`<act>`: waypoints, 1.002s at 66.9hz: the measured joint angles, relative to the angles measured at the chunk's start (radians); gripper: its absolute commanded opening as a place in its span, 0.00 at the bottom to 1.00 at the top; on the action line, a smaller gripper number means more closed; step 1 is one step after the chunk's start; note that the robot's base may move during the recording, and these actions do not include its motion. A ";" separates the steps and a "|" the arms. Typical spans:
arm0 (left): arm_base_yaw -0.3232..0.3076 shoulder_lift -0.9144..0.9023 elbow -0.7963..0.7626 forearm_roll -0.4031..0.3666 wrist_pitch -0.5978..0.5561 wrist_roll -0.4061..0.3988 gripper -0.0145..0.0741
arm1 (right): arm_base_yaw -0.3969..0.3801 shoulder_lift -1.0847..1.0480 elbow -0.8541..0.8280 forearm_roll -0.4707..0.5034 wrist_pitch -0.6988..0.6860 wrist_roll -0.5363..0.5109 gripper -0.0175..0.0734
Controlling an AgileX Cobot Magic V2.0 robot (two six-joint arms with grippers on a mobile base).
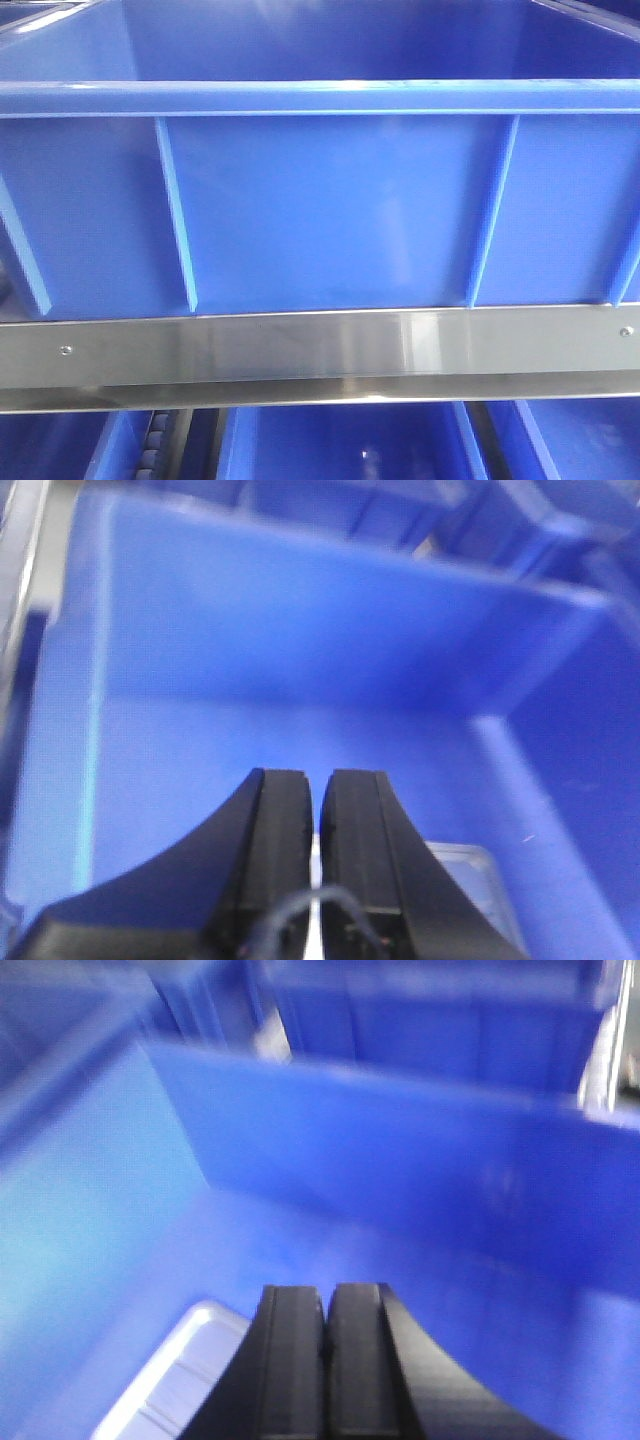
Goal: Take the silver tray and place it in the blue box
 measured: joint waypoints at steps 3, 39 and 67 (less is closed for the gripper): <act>0.000 -0.027 0.046 0.022 -0.063 0.000 0.18 | 0.000 -0.040 0.075 0.000 -0.070 0.000 0.25; 0.045 -0.363 0.368 0.112 -0.193 0.004 0.18 | -0.102 -0.353 0.564 -0.008 -0.352 -0.002 0.25; 0.225 -0.625 0.395 0.131 0.005 0.004 0.18 | -0.245 -0.534 0.572 -0.010 -0.233 -0.022 0.25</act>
